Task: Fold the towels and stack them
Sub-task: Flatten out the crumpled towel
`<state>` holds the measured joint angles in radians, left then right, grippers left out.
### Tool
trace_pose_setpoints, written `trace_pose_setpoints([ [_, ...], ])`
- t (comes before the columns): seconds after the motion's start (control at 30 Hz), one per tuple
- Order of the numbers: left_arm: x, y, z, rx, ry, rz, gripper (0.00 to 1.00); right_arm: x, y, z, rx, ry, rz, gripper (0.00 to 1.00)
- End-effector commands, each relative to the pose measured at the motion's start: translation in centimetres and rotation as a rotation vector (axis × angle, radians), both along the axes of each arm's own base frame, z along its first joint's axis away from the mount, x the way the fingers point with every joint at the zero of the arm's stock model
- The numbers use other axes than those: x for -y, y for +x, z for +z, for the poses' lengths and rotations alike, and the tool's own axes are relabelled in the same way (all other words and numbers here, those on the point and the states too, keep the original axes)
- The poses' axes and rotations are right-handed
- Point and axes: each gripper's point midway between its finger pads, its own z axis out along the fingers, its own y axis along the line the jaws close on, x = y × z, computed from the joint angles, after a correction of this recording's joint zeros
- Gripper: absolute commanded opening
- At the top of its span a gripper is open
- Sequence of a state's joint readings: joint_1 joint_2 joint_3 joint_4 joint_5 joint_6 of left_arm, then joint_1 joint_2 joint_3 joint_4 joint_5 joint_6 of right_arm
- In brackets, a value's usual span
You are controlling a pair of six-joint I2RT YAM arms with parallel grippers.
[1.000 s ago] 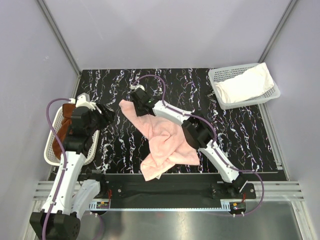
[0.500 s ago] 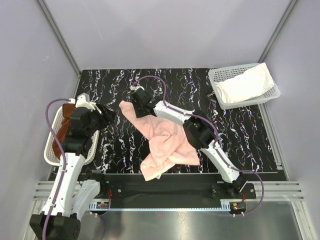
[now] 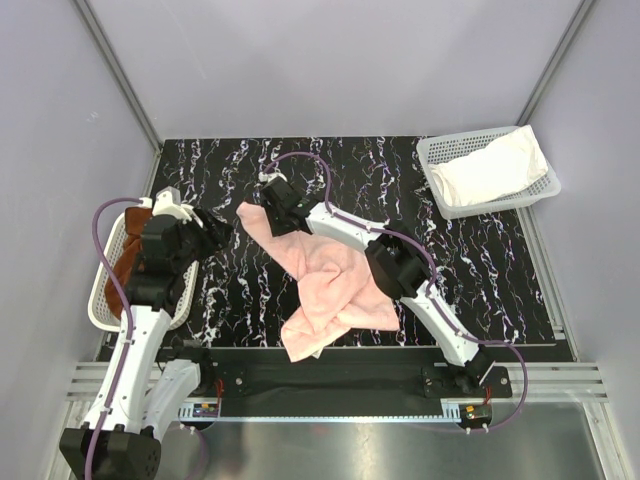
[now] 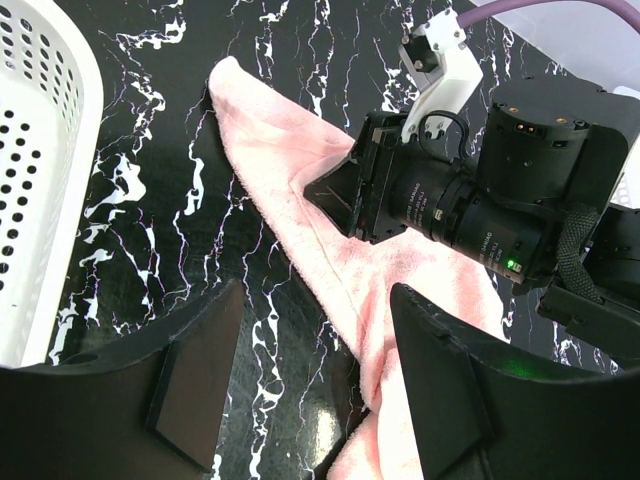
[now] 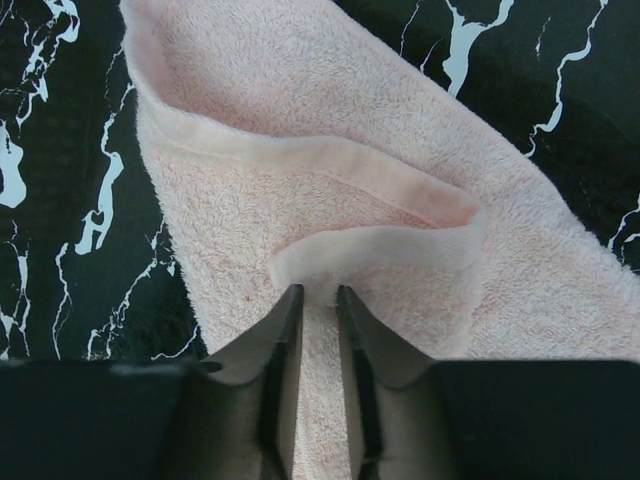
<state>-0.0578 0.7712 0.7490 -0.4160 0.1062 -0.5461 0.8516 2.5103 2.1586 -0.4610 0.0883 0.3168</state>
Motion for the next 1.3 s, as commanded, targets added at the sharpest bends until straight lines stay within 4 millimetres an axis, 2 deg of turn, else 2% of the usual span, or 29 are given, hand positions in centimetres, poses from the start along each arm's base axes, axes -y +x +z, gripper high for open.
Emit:
trace_pose_setpoints([
  [0.0, -0.1, 0.5, 1.4, 0.070, 0.011, -0.008, 0.66, -1.1, 0.0, 1.4, 0.039, 0.026, 0.010, 0.23],
  [0.1, -0.2, 0.5, 1.4, 0.070, 0.022, -0.005, 0.65, -1.0, -0.1, 2.6, 0.045, 0.041, 0.011, 0.06],
  [0.13, -0.4, 0.5, 1.5, 0.071, 0.034, -0.002, 0.65, -1.1, -0.3, 4.8, 0.061, 0.072, 0.013, 0.02],
  [0.3, -2.0, 0.4, 2.5, 0.057, 0.133, 0.038, 0.66, 0.0, -2.6, 9.7, 0.052, 0.153, 0.040, 0.00],
  [0.33, -2.0, 0.5, 3.1, 0.066, 0.132, 0.036, 0.66, 0.5, -3.0, 12.0, 0.068, 0.184, 0.043, 0.00],
  [0.37, -1.7, 0.5, 2.9, 0.054, 0.128, 0.024, 0.65, 1.5, -4.0, 10.9, 0.035, 0.165, 0.050, 0.00],
  [0.4, -1.3, 0.5, 2.9, 0.049, 0.116, 0.004, 0.65, 1.7, -4.5, 11.2, 0.023, 0.184, 0.061, 0.00],
  [0.43, -1.1, 0.5, 2.9, 0.047, 0.109, -0.008, 0.66, 2.2, -5.1, 13.0, 0.037, 0.211, 0.068, 0.00],
  [0.47, -0.8, 0.6, 2.5, 0.032, 0.101, -0.021, 0.66, 3.1, -6.0, 11.8, 0.001, 0.193, 0.077, 0.00],
  [0.5, -0.1, 0.6, 2.3, 0.030, 0.089, -0.062, 0.65, 3.6, -6.5, 11.8, -0.008, 0.193, 0.079, 0.00],
  [0.53, 0.3, 0.7, 2.0, 0.024, 0.084, -0.088, 0.65, 4.4, -6.8, 13.3, 0.006, 0.207, 0.073, 0.00],
  [0.57, 0.6, 0.6, 1.6, 0.007, 0.083, -0.112, 0.66, 5.3, -7.0, 13.4, 0.005, 0.201, 0.056, 0.00],
  [0.6, 1.2, 0.9, 0.9, -0.018, 0.083, -0.156, 0.66, 7.0, -7.3, 12.2, -0.027, 0.179, 0.021, 0.00],
  [0.63, 1.4, 0.9, 0.4, -0.042, 0.083, -0.173, 0.66, 8.2, -7.4, 13.7, -0.011, 0.203, -0.001, 0.00],
  [0.67, 1.7, 0.9, -0.2, -0.072, 0.081, -0.196, 0.66, 10.0, -7.9, 12.0, -0.050, 0.179, -0.029, 0.00],
  [0.73, 2.0, 1.6, -0.9, -0.120, 0.087, -0.226, 0.65, 13.8, -6.5, 12.4, -0.054, 0.198, -0.133, 0.00],
  [0.77, 2.1, 1.7, -1.4, -0.149, 0.087, -0.238, 0.65, 15.8, -6.7, 10.6, -0.093, 0.176, -0.166, 0.00],
  [0.8, 2.3, 2.2, -0.7, -0.141, 0.094, -0.258, 0.66, 17.0, -6.3, 10.6, -0.094, 0.185, -0.192, 0.00],
  [0.83, 2.2, 2.7, -1.7, -0.188, 0.098, -0.259, 0.65, 18.1, -5.9, 11.0, -0.079, 0.193, -0.202, 0.00],
  [0.9, 1.8, 3.1, -1.9, -0.223, 0.104, -0.235, 0.66, 18.1, -5.9, 11.2, -0.059, 0.176, -0.176, 0.08],
  [1.0, 0.5, 3.9, -0.6, -0.192, 0.128, -0.146, 0.65, 16.0, -5.4, 12.5, -0.018, 0.177, -0.146, 0.25],
  [1.03, 0.2, 4.2, 0.3, -0.163, 0.130, -0.122, 0.65, 15.3, -4.9, 11.9, -0.015, 0.159, -0.150, 0.27],
  [1.07, -0.1, 4.0, 1.6, -0.118, 0.130, -0.097, 0.66, 14.0, -4.3, 13.2, 0.029, 0.161, -0.147, 0.28],
  [1.1, -0.1, 4.0, 2.4, -0.083, 0.109, -0.084, 0.66, 13.1, -3.9, 13.4, 0.042, 0.158, -0.131, 0.29],
  [1.13, 0.2, 3.7, 3.1, -0.045, 0.094, -0.090, 0.66, 12.2, -3.6, 11.7, 0.022, 0.132, -0.123, 0.30],
  [1.17, 0.6, 3.4, 4.7, 0.042, 0.075, -0.100, 0.66, 10.4, -3.2, 13.0, 0.055, 0.151, -0.097, 0.32],
  [1.2, 1.5, 2.9, 5.3, 0.065, 0.033, -0.136, 0.66, 9.5, -2.7, 11.1, 0.048, 0.115, -0.071, 0.34],
  [1.23, 2.0, 2.6, 5.8, 0.083, 0.009, -0.153, 0.66, 8.5, -2.5, 10.8, 0.056, 0.107, -0.047, 0.34],
  [1.27, 2.7, 2.1, 6.2, 0.090, -0.023, -0.188, 0.66, 6.9, -2.0, 12.0, 0.101, 0.110, 0.000, 0.34],
])
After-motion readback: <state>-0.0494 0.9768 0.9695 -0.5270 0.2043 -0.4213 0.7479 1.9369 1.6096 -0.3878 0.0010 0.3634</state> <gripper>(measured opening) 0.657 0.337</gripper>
